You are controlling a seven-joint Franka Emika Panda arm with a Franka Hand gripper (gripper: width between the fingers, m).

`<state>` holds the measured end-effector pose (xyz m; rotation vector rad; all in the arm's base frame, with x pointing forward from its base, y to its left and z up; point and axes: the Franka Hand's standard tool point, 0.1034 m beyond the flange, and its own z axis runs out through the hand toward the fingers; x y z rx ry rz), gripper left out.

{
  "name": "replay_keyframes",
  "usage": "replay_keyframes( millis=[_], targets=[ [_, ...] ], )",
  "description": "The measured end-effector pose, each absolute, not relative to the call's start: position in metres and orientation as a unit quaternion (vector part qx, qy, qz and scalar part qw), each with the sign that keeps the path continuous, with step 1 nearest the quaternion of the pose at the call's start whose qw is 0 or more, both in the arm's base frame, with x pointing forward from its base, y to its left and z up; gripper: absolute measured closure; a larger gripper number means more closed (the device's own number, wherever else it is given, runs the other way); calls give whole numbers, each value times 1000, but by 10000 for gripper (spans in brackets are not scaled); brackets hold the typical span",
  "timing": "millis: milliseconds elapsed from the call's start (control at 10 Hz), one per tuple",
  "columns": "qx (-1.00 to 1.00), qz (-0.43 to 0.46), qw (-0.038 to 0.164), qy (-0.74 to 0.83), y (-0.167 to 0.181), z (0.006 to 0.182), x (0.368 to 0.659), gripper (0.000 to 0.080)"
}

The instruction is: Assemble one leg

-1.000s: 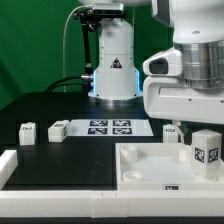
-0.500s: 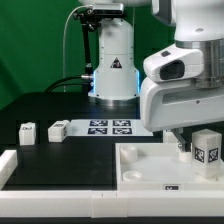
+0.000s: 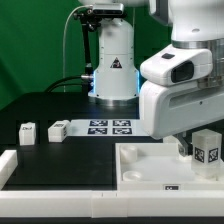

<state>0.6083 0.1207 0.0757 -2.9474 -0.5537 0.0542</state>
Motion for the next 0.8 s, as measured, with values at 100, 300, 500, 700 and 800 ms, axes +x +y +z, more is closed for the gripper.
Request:
replay_keyframes(
  millis=[100, 300, 500, 700, 800],
  targets=[
    [-980, 18, 71, -184, 121, 76, 608, 278],
    [-984, 20, 69, -162, 118, 75, 609, 501],
    [-995, 25, 70, -72, 118, 75, 609, 502],
    [-991, 23, 65, 118, 120, 78, 610, 502],
    [-980, 24, 62, 189, 122, 78, 607, 502]
  ],
)
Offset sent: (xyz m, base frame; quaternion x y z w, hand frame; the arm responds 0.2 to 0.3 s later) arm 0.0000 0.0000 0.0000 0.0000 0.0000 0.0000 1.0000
